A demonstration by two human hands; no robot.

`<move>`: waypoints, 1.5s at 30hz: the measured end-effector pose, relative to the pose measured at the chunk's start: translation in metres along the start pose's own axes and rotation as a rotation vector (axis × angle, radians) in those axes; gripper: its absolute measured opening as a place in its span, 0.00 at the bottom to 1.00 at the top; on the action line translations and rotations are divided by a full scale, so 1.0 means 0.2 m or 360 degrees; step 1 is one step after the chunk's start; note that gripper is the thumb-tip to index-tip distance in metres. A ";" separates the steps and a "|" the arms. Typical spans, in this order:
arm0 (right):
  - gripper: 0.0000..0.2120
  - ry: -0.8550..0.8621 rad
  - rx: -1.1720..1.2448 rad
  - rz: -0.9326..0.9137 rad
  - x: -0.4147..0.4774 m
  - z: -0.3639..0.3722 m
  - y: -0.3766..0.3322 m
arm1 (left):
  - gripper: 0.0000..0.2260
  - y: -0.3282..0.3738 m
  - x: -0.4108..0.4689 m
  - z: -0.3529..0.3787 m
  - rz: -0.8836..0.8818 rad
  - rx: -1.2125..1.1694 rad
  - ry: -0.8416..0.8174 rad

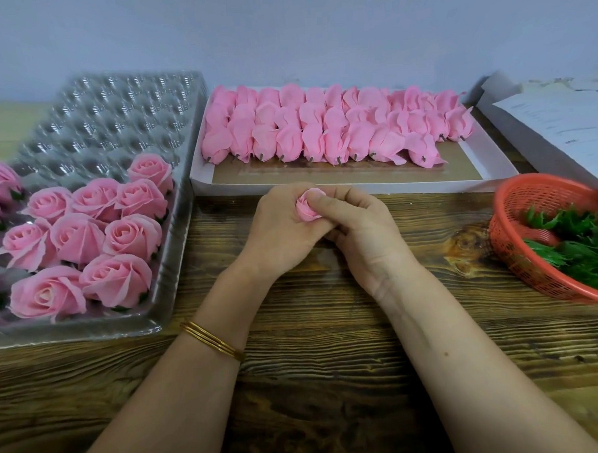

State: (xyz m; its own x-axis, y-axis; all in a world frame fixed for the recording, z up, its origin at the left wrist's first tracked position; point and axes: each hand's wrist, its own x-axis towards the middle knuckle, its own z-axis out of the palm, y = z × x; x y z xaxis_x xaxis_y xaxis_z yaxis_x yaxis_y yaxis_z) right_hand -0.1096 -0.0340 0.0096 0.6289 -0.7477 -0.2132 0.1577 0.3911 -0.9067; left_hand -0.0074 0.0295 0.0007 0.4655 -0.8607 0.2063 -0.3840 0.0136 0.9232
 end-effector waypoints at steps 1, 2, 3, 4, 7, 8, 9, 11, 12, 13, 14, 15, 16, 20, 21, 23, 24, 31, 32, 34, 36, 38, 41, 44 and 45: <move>0.14 -0.0011 -0.0007 0.0006 0.00 0.00 0.00 | 0.04 0.00 0.00 0.00 -0.0003 0.0006 -0.0001; 0.12 -0.0021 -0.0015 0.0011 0.00 -0.01 0.01 | 0.04 0.00 0.00 0.00 -0.0003 0.0013 0.0008; 0.11 -0.0029 -0.0027 0.0013 0.00 -0.01 0.01 | 0.05 0.00 0.00 0.00 -0.0005 0.0019 0.0023; 0.09 -0.0035 -0.0041 0.0012 0.00 -0.01 0.01 | 0.06 0.00 0.00 0.01 -0.0007 0.0033 0.0036; 0.09 -0.0051 -0.0067 -0.0001 0.00 -0.01 0.01 | 0.09 0.00 0.00 0.01 -0.0006 0.0064 0.0050; 0.10 -0.0051 -0.0070 -0.0004 0.00 -0.01 0.01 | 0.09 0.00 0.00 0.01 -0.0007 0.0071 0.0051; 0.10 -0.0048 -0.0077 -0.0006 0.00 -0.01 0.01 | 0.09 0.00 0.00 0.01 -0.0009 0.0078 0.0047; 0.10 -0.0034 -0.0112 -0.0013 0.00 -0.01 0.01 | 0.09 0.01 0.00 0.01 -0.0007 0.0080 0.0046; 0.11 -0.0022 -0.0137 -0.0013 0.00 0.00 0.01 | 0.09 0.01 0.00 0.01 -0.0006 0.0077 0.0048; 0.12 -0.0007 -0.0161 -0.0009 0.00 0.00 0.01 | 0.09 0.01 0.00 0.01 -0.0004 0.0074 0.0049; 0.13 0.0008 -0.0186 -0.0001 0.00 0.00 0.01 | 0.09 0.01 0.00 0.01 0.0001 0.0075 0.0049; 0.14 0.0023 -0.0218 0.0010 -0.01 0.00 0.01 | 0.09 0.01 -0.01 0.01 0.0006 0.0080 0.0048; 0.16 0.0037 -0.0257 0.0022 -0.01 0.01 0.01 | 0.09 0.01 -0.01 0.00 0.0012 0.0087 0.0050; 0.18 0.0057 -0.0333 0.0028 -0.02 0.01 0.01 | 0.10 0.01 0.00 0.00 0.0026 0.0084 0.0072; 0.18 0.0065 -0.0346 0.0024 -0.02 0.02 0.00 | 0.10 0.01 0.00 0.01 0.0021 0.0076 0.0066; 0.17 0.0082 -0.0375 0.0013 -0.03 0.02 0.00 | 0.10 0.01 0.00 0.01 0.0007 0.0059 0.0059; 0.17 0.0085 -0.0378 0.0005 -0.03 0.03 0.00 | 0.09 0.02 0.00 0.01 -0.0004 0.0061 0.0052; 0.14 0.0121 -0.0198 -0.0080 -0.02 0.00 -0.05 | 0.15 0.02 -0.01 0.01 -0.0060 0.0002 0.0124; 0.10 0.0162 -0.0230 -0.0126 -0.02 -0.01 -0.07 | 0.15 0.02 0.00 0.01 -0.0063 0.0007 0.0131; 0.04 0.0230 -0.0352 -0.0265 -0.02 -0.04 -0.11 | 0.18 0.02 0.00 0.01 -0.0060 0.0005 0.0160; 0.05 0.0298 -0.0521 -0.0434 -0.03 -0.09 -0.17 | 0.20 0.02 0.00 0.00 -0.0072 0.0018 0.0195; 0.08 0.0375 -0.0664 -0.0592 -0.04 -0.15 -0.24 | 0.21 0.02 0.00 0.00 -0.0085 0.0027 0.0219; 0.10 0.0555 -0.0848 -0.0731 -0.07 -0.26 -0.35 | 0.21 0.03 0.00 -0.01 -0.0109 0.0037 0.0247; 0.05 0.0808 -0.1064 -0.0755 -0.09 -0.38 -0.44 | 0.20 0.03 0.00 -0.01 -0.0131 0.0037 0.0254; 0.03 0.0914 -0.1166 -0.0730 -0.10 -0.43 -0.45 | 0.20 0.03 0.00 -0.01 -0.0131 0.0027 0.0256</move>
State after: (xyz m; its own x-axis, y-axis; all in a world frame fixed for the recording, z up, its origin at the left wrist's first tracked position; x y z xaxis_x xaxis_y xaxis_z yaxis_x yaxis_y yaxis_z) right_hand -0.2014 -0.1011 0.0648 0.1374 -0.9607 0.2413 -0.3320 -0.2742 -0.9025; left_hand -0.0093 0.0308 0.0074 0.6170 -0.7659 0.1809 -0.3521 -0.0631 0.9338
